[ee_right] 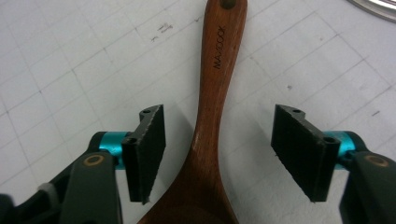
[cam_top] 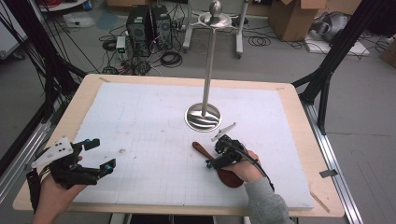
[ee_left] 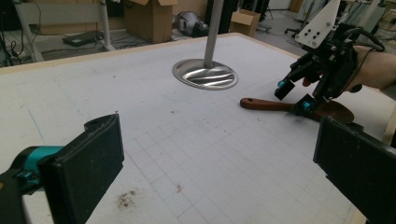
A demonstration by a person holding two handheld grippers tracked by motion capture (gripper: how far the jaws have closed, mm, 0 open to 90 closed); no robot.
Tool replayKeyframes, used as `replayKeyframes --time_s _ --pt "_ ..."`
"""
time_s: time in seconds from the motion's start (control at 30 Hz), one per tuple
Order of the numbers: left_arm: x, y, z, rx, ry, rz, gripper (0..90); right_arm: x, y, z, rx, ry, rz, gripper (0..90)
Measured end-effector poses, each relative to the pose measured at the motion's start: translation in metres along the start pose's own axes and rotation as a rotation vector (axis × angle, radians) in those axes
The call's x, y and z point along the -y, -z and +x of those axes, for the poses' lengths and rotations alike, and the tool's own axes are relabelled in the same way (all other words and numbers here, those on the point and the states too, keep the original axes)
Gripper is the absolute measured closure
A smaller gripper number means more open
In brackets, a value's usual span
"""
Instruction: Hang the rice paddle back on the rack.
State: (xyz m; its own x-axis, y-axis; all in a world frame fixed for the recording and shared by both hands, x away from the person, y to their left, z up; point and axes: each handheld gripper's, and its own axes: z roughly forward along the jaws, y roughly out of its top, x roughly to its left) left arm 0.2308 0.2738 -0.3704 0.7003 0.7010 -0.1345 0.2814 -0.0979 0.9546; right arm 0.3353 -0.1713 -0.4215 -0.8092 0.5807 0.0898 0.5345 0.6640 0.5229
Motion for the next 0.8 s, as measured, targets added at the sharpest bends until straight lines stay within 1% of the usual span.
replayKeyframes --time_s 0.03,0.1,0.2,0.27,0.37,0.43,0.53,0.6,0.63,0.67,0.8 --pt "0.0 0.0 0.0 0.0 0.0 0.002 2.2 0.0 0.0 0.0 -0.001 -0.005 0.003 37.5" --pt "0.0 0.0 0.0 0.0 -0.004 0.003 2.2 -0.001 0.0 0.001 -0.003 0.0 0.01 39.6" --pt "0.0 0.0 0.0 -0.001 -0.001 0.0 2.2 -0.003 0.0 0.003 0.007 -0.003 0.03 43.4" --pt "-0.001 0.0 0.0 -0.003 -0.002 -0.002 2.2 -0.005 0.0 0.004 0.001 0.002 0.038 45.8" --pt "-0.001 0.001 0.0 -0.001 -0.003 -0.004 2.2 -0.008 -0.001 0.005 0.012 0.001 0.059 48.8" --pt "-0.001 0.002 0.0 -0.001 -0.005 -0.004 2.2 -0.01 -0.001 0.006 0.02 -0.009 0.071 51.5" --pt "-0.001 0.002 0.0 -0.001 -0.001 -0.007 2.2 -0.012 -0.001 0.007 0.012 -0.012 0.092 55.2" --pt "-0.002 0.002 0.0 -0.003 -0.003 -0.007 2.2 -0.013 -0.001 0.008 0.019 0.009 0.103 56.0" --pt "-0.001 0.002 0.0 -0.003 -0.003 -0.007 2.2 -0.014 -0.001 0.009 0.023 0.008 0.113 56.6" --pt "-0.001 0.002 0.0 -0.002 -0.002 -0.007 2.2 -0.014 -0.001 0.009 0.028 0.026 0.119 57.3" --pt "-0.001 0.003 0.0 -0.001 -0.002 -0.007 2.2 -0.015 -0.001 0.013 0.03 0.039 0.133 65.2"
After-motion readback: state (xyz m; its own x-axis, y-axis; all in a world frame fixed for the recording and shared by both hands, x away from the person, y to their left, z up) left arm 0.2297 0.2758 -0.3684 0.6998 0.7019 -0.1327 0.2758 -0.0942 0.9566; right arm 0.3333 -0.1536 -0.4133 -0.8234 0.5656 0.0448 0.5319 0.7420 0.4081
